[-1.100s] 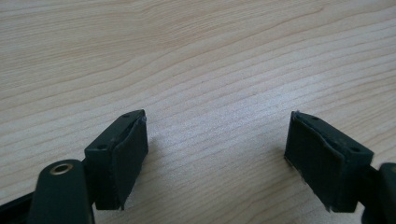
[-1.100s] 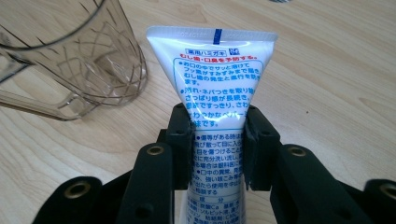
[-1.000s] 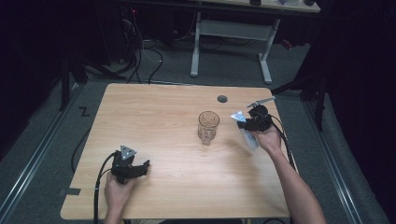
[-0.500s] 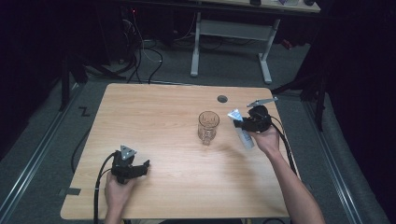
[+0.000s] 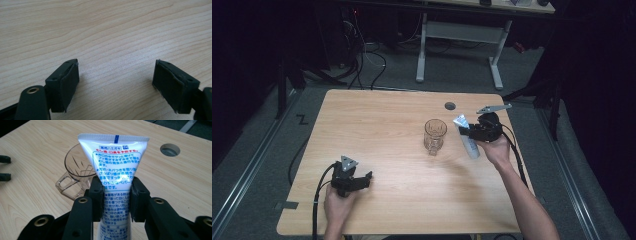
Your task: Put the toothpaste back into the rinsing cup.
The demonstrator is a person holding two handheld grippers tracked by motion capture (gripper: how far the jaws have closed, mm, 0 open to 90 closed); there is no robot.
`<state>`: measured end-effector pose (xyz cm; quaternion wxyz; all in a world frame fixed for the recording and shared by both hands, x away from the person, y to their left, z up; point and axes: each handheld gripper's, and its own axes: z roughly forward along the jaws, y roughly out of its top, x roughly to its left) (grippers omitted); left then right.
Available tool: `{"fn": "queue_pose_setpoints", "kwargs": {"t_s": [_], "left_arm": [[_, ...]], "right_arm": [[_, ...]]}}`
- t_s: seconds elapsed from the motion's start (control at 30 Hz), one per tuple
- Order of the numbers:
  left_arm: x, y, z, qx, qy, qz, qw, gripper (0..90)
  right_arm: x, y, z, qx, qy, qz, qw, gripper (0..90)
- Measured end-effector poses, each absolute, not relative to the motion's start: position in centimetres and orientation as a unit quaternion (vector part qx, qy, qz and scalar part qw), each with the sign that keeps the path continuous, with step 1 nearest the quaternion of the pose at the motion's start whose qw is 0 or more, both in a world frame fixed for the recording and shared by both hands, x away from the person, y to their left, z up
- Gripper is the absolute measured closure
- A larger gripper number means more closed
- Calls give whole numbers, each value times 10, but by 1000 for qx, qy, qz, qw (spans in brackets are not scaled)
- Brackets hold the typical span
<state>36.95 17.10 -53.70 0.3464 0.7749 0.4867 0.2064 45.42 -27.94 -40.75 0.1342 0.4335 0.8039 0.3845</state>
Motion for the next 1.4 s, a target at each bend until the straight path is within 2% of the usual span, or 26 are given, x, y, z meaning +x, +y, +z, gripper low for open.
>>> {"fn": "queue_pose_setpoints", "kwargs": {"t_s": [1.4], "left_arm": [[370,171,-537,775,487,206,346,214]], "right_arm": [[458,-243,-374,383,789,455,153,679]]}}
